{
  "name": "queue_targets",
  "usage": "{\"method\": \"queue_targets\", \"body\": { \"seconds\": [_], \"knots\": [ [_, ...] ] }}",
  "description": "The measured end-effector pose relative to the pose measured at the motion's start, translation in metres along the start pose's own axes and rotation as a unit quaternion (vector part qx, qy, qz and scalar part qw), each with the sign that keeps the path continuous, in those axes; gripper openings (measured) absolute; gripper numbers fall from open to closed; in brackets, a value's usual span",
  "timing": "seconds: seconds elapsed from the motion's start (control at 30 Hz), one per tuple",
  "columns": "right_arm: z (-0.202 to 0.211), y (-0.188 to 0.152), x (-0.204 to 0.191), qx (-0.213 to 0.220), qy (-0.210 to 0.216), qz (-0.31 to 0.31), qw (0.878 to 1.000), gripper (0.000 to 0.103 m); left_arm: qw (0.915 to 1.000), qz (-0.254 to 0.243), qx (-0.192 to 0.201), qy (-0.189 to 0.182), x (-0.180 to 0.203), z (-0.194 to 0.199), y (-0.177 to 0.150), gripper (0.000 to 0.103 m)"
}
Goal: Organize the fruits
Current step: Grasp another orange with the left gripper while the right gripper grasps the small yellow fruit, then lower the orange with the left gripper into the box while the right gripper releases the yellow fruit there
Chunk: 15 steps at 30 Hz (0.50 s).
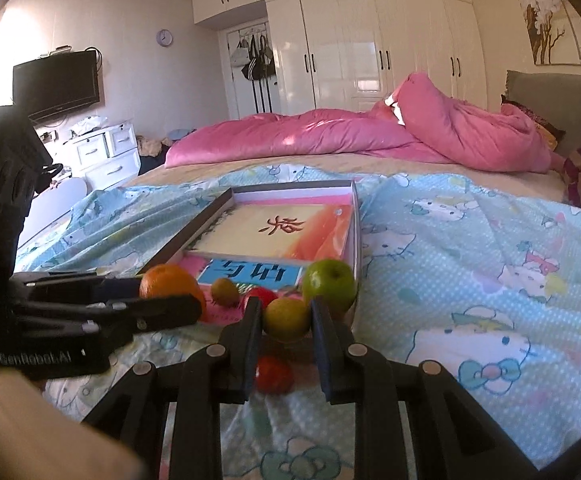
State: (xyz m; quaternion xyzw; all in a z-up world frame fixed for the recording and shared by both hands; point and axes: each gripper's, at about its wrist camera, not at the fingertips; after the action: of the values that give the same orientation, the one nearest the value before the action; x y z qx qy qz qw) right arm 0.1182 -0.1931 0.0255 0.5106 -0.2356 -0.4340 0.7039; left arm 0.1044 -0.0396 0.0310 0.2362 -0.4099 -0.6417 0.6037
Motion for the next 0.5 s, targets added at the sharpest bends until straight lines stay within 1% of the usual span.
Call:
{"method": "queue_targets", "body": {
  "seconds": [0.23, 0.5],
  "knots": [
    [-0.008, 0.000, 0.009, -0.007, -0.012, -0.005, 1.000, 0.024, 0.9999, -0.002, -0.015, 0.008, 0.002, -0.016, -0.002, 0.041],
    [-0.012, 0.000, 0.009, -0.004, -0.013, 0.002, 1.000, 0.024, 0.9999, -0.001, -0.010, 0.009, -0.002, -0.019, -0.001, 0.041]
  ]
}}
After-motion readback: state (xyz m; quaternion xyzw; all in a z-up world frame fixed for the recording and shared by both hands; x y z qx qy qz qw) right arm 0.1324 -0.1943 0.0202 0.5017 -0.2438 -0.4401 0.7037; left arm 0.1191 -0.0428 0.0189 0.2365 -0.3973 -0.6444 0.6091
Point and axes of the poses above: each gripper's, at about its wrist camera, not at the fingertips, and z roughly against the way its jaws point, x to its right, y to its top, and after that the axes turned 8 degrees about x, right-handed
